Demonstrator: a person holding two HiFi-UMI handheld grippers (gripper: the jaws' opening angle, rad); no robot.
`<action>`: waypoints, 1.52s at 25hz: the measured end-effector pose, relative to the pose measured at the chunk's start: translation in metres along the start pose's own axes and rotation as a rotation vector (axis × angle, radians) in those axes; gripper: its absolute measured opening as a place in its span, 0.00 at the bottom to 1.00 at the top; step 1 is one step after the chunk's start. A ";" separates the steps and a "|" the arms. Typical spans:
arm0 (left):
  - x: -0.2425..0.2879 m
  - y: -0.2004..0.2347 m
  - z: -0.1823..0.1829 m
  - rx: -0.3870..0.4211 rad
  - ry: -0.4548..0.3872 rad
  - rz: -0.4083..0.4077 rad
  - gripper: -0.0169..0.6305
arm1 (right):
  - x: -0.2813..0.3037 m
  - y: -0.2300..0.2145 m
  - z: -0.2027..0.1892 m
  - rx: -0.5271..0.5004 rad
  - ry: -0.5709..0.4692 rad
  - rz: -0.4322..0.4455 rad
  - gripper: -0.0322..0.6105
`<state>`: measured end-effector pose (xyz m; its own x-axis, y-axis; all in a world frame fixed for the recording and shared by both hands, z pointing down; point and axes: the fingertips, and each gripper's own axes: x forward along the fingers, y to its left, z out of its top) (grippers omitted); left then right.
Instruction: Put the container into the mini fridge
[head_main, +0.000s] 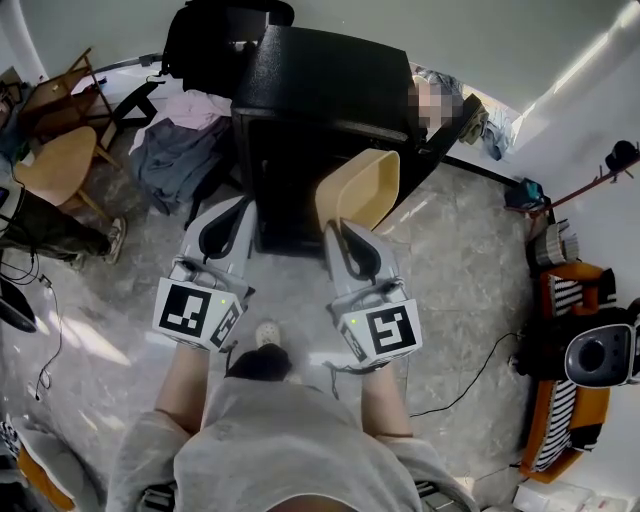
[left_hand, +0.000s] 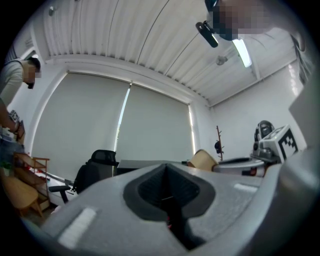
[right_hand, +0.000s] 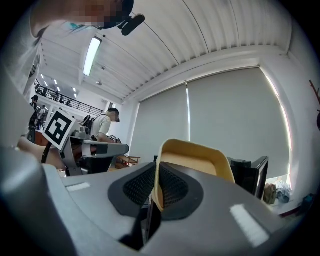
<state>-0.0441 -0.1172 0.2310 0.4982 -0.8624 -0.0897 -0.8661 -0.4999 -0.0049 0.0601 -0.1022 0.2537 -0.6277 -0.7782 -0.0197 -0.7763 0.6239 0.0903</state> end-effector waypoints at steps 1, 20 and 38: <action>0.004 0.004 -0.002 0.000 0.002 0.000 0.03 | 0.006 0.000 -0.002 -0.002 0.004 0.007 0.08; 0.045 0.077 -0.031 -0.032 0.034 0.012 0.03 | 0.092 0.030 -0.062 -0.166 0.231 0.240 0.08; 0.056 0.086 -0.073 -0.057 0.088 0.215 0.03 | 0.110 0.020 -0.164 -0.297 0.451 0.579 0.08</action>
<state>-0.0880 -0.2147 0.2983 0.3069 -0.9517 0.0051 -0.9500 -0.3060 0.0616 -0.0153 -0.1870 0.4164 -0.7939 -0.3297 0.5109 -0.2459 0.9425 0.2262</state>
